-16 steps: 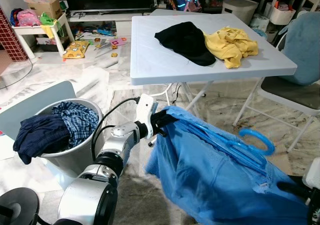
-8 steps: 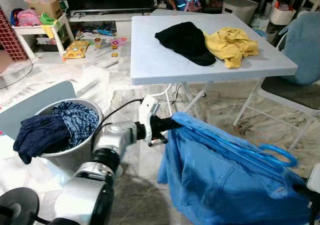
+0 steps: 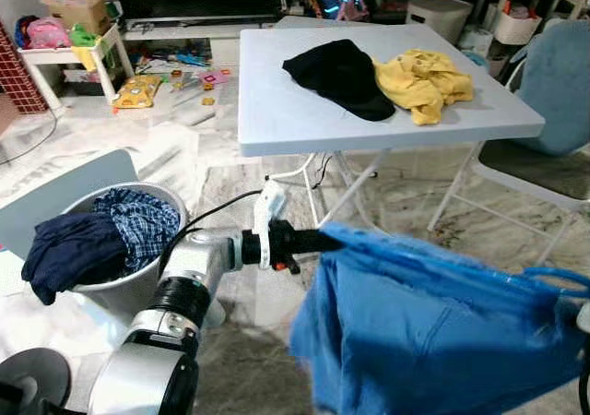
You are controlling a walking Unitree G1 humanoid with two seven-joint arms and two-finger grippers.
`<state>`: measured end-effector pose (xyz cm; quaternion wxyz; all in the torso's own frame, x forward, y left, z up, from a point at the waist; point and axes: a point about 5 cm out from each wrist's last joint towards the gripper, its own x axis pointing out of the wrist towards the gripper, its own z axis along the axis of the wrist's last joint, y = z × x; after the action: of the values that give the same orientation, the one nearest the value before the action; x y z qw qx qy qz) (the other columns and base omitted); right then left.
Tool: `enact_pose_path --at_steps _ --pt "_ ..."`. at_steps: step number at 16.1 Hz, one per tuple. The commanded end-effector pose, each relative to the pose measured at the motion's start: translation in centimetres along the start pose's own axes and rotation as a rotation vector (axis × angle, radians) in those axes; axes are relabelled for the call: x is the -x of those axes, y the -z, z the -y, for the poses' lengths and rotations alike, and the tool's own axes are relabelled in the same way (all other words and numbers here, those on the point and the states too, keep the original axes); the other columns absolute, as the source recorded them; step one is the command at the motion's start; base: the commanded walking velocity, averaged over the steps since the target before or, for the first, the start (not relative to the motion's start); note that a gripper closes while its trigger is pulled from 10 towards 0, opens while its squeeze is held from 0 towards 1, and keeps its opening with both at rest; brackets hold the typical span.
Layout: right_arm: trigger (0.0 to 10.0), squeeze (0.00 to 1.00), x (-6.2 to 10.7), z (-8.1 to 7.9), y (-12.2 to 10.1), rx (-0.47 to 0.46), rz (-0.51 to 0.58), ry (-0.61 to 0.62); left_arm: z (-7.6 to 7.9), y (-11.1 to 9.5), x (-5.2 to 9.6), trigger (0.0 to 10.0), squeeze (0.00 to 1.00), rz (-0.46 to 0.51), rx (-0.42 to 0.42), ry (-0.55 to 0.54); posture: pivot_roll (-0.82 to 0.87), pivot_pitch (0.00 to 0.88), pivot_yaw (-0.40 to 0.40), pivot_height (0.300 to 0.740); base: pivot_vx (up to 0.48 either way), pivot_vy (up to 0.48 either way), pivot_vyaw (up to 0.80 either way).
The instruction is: Hang hanger
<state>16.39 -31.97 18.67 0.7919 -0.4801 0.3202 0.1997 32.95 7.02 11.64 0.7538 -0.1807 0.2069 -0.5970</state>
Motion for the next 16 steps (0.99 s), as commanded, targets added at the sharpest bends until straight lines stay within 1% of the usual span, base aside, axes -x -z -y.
enact_pose_path --at_steps 1,2,3,4,5,7,8,10,11,12,13,14,15,16 --pt "10.0 0.00 0.0 0.1 -0.7 0.049 0.042 0.000 2.3 -0.9 -1.7 0.0 0.00 0.027 0.042 0.211 -0.09 0.000 -0.016 0.740 0.000 0.000 0.00" --pt "10.0 0.00 0.1 0.0 -0.5 0.059 0.037 -0.006 2.5 -1.0 -1.7 0.0 0.00 0.036 0.069 0.234 -0.09 0.000 -0.016 0.740 0.000 0.000 0.00" --pt "10.0 0.00 0.3 -0.1 -0.2 0.062 0.046 -0.025 2.8 -1.4 -1.6 0.0 0.00 0.067 0.116 0.253 -0.09 0.000 -0.017 0.740 0.000 0.000 0.00" --pt "10.0 0.00 0.5 -0.1 -0.4 0.076 0.065 -0.035 2.7 -1.9 -1.7 0.0 0.00 0.108 0.152 0.237 -0.09 0.000 -0.017 0.740 0.000 0.000 0.00" --pt "10.0 0.00 0.8 -0.5 -0.7 0.077 0.095 -0.063 2.6 -2.6 -1.7 0.0 0.00 0.154 0.205 0.231 -0.09 0.000 -0.016 0.740 0.000 0.000 0.00" --pt "10.0 0.00 1.2 -1.0 -1.0 0.083 0.121 -0.108 2.1 -3.4 -1.5 0.0 0.00 0.221 0.281 0.188 -0.09 0.000 -0.014 0.740 0.000 0.000 0.00" --pt "10.0 0.00 1.6 -1.5 -0.9 0.092 0.127 -0.150 1.8 -3.5 -1.3 0.0 0.00 0.240 0.306 0.160 -0.09 0.000 -0.012 0.740 0.000 0.000 0.00" --pt "10.0 0.00 2.4 -1.8 -1.0 0.093 0.145 -0.187 1.5 -3.3 -1.3 0.0 0.00 0.244 0.324 0.119 -0.09 0.000 -0.011 0.740 0.000 0.000 0.00" --pt "10.0 0.00 2.8 -1.7 -1.1 0.076 0.157 -0.200 1.2 -2.7 -1.4 1.2 0.00 0.213 0.297 0.062 -0.10 0.000 -0.009 0.740 0.000 0.000 0.00" --pt "10.0 0.00 3.1 -1.6 -1.3 0.061 0.175 -0.206 0.9 -2.1 -1.5 1.9 0.00 0.182 0.253 0.023 -0.10 0.000 -0.008 0.740 0.000 0.000 0.00" --pt "10.0 0.00 3.3 -1.4 -1.6 0.044 0.199 -0.201 0.7 -1.3 -1.8 3.5 0.00 0.137 0.171 -0.029 -0.10 0.000 -0.008 0.740 0.000 0.000 0.00" --pt "10.0 0.00 3.2 -0.9 -2.0 0.034 0.217 -0.171 -0.1 0.2 -2.2 10.0 0.00 0.054 -0.014 -0.172 -0.10 0.000 -0.013 0.740 0.000 0.000 0.00" --pt "10.0 0.00 3.1 -0.9 -2.1 0.033 0.219 -0.170 -0.1 0.5 -2.3 10.0 0.00 0.035 -0.041 -0.185 -0.10 0.000 -0.013 0.740 0.000 0.000 0.00" --pt "10.0 0.00 2.7 -0.8 -2.2 0.019 0.231 -0.143 0.2 1.7 -2.9 10.0 0.94 -0.012 -0.119 -0.198 -0.09 0.000 -0.018 0.740 0.000 0.000 0.00"
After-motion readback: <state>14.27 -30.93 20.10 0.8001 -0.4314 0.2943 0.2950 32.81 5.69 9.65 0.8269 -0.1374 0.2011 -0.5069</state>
